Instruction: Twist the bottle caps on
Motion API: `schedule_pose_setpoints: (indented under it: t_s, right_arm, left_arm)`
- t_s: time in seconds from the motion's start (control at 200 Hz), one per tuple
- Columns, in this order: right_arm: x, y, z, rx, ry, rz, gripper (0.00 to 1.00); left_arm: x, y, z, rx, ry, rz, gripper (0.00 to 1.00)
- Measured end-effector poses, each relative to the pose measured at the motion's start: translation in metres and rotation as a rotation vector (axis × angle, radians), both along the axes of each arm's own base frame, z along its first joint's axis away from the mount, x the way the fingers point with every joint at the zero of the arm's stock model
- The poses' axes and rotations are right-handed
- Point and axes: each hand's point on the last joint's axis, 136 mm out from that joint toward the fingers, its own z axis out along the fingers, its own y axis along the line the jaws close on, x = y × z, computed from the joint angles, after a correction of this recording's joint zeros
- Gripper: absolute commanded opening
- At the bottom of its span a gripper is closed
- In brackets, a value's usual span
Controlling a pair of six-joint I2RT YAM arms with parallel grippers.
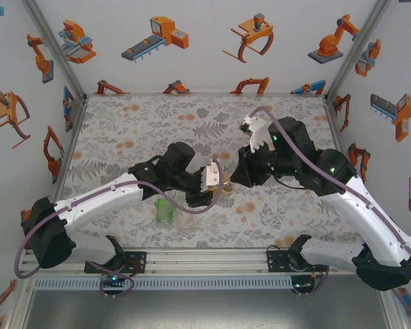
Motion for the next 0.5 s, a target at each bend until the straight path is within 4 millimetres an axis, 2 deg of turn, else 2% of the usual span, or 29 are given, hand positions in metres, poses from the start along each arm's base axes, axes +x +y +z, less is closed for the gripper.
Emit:
schedule_pose_setpoints:
  t_s: [0.24, 0.315, 0.501]
  right_arm:
    - [0.019, -0.017, -0.021, 0.155, 0.356, -0.466, 0.00]
    - [0.020, -0.021, -0.026, 0.176, 0.402, -0.537, 0.00]
    - [0.026, -0.028, -0.022, 0.221, 0.410, -0.619, 0.00]
  left_arm:
    - [0.007, 0.003, -0.007, 0.020, 0.004, 0.036, 0.00]
    - [0.008, 0.003, -0.010, 0.029, 0.007, 0.042, 0.00]
    - [0.013, -0.001, -0.006, 0.008, -0.003, 0.058, 0.00]
